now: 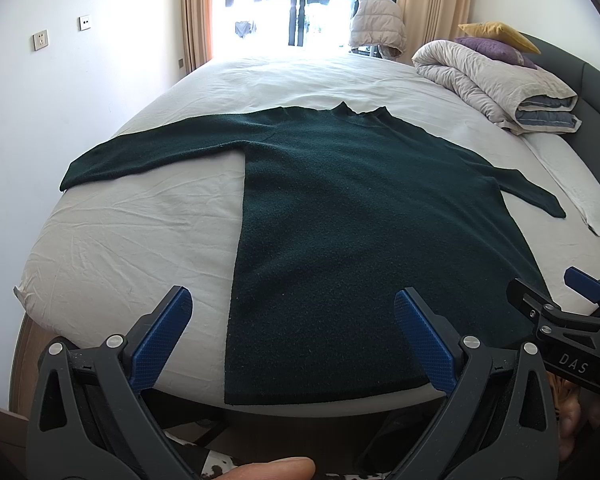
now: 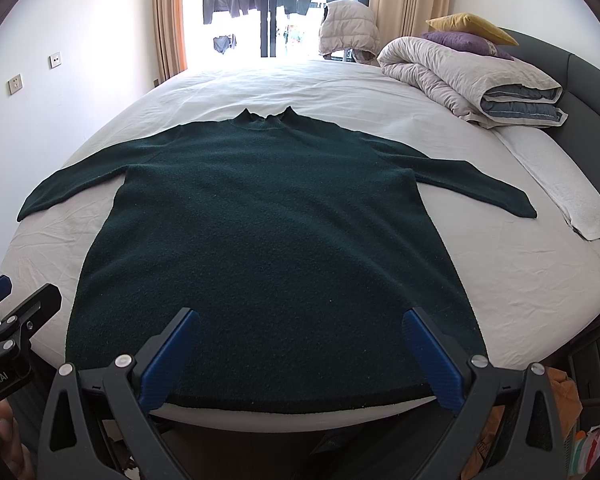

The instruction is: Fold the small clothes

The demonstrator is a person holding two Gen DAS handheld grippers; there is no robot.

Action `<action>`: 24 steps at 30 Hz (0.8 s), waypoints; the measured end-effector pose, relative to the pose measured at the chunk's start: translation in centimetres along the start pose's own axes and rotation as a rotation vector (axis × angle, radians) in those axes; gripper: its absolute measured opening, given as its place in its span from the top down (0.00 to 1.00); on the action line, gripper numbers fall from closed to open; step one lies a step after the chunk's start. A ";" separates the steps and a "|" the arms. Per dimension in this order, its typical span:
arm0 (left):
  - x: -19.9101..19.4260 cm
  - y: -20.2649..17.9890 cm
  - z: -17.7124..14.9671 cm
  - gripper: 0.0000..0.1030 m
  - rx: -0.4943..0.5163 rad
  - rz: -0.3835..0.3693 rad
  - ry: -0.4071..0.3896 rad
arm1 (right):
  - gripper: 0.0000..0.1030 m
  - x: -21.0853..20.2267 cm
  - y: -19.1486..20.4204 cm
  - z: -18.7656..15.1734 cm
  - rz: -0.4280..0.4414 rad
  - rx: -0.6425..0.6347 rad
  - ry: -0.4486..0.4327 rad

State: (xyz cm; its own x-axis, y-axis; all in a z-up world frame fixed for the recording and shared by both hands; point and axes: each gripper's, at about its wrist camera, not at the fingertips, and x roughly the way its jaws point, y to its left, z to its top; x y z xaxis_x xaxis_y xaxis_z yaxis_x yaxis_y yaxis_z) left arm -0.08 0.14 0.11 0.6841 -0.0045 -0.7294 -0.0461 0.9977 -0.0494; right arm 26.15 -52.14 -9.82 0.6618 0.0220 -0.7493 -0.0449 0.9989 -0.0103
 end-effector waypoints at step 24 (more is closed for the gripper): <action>-0.1 0.4 -0.8 0.00 -0.017 -0.035 -0.056 | 0.00 0.8 0.7 -0.6 -0.004 -0.014 0.018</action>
State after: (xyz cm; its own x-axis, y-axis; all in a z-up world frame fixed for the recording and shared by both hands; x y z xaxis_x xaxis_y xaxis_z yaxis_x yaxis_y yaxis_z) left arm -0.75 0.48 -0.44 0.7250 -0.0348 -0.6878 -0.0334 0.9958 -0.0855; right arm 26.18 -51.50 -10.81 0.6484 0.0175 -0.7611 -0.0530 0.9983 -0.0222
